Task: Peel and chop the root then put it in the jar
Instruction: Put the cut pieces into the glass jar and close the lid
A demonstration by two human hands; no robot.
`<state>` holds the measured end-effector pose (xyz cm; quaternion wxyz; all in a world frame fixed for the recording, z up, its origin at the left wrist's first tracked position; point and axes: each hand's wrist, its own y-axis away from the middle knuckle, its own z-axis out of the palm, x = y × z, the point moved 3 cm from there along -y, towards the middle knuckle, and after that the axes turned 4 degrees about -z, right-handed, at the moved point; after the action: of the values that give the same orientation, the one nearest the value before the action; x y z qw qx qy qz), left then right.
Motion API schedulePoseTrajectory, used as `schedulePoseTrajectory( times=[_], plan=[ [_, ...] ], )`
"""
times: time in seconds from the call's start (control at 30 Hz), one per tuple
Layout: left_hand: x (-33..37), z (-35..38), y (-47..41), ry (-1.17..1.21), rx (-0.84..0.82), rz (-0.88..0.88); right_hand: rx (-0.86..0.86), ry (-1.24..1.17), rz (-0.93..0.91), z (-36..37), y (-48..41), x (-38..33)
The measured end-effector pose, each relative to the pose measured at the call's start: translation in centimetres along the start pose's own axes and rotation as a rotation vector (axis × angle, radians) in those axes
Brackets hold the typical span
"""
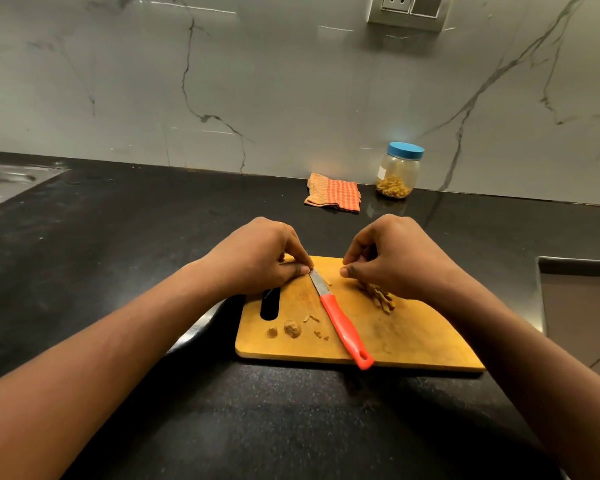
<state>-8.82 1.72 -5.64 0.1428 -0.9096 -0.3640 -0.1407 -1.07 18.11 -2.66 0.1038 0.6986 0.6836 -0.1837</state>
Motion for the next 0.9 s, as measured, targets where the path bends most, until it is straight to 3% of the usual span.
schedulePoseTrajectory(
  times=[0.17, 0.43, 0.9],
  plan=[
    [0.1, -0.2, 0.1, 0.049, 0.013, -0.008, 0.023, -0.014, -0.031, -0.8, 0.9, 0.9],
    [0.4, -0.2, 0.3, 0.034, 0.035, -0.017, -0.088, 0.137, -0.283, 1.0, 1.2, -1.1],
    [0.2, 0.1, 0.0, -0.045, 0.008, -0.01, -0.036, 0.173, -0.255, 1.3, 0.4, -1.3]
  ],
)
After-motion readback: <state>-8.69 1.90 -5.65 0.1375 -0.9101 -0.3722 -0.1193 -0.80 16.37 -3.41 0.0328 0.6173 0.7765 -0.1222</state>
